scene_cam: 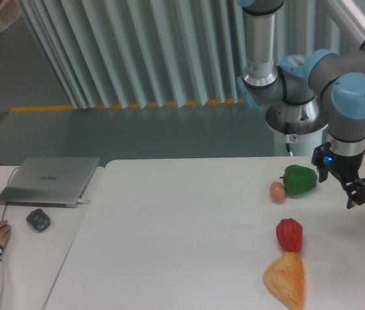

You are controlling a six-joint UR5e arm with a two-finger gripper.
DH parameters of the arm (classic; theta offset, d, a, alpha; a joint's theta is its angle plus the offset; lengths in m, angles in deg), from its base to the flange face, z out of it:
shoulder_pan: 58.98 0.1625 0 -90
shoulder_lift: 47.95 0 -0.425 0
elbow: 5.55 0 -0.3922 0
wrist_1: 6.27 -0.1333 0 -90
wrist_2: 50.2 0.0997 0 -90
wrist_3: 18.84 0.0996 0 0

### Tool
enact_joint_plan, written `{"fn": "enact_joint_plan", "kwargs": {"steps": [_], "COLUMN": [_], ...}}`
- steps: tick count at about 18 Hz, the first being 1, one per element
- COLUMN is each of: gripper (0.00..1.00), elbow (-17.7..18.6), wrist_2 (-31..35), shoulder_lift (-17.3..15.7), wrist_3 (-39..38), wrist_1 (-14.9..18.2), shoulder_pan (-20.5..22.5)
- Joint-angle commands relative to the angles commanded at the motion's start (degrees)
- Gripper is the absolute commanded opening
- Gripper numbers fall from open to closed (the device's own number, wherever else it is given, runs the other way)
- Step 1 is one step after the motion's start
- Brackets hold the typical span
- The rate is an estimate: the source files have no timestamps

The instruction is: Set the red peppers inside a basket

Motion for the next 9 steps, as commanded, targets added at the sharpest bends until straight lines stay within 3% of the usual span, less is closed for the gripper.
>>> {"fn": "enact_joint_plan", "kwargs": {"steps": [5, 9], "gripper": [1.00, 1.00], "elbow": [-0.26, 2.28], "wrist_2": [-0.17, -1.14], "shoulder_lift": [0.17, 0.00], "wrist_3": [-3.93, -13.15], "wrist_1": [-0.44, -7.19], "shoulder_pan": [-0.09, -0.87]}}
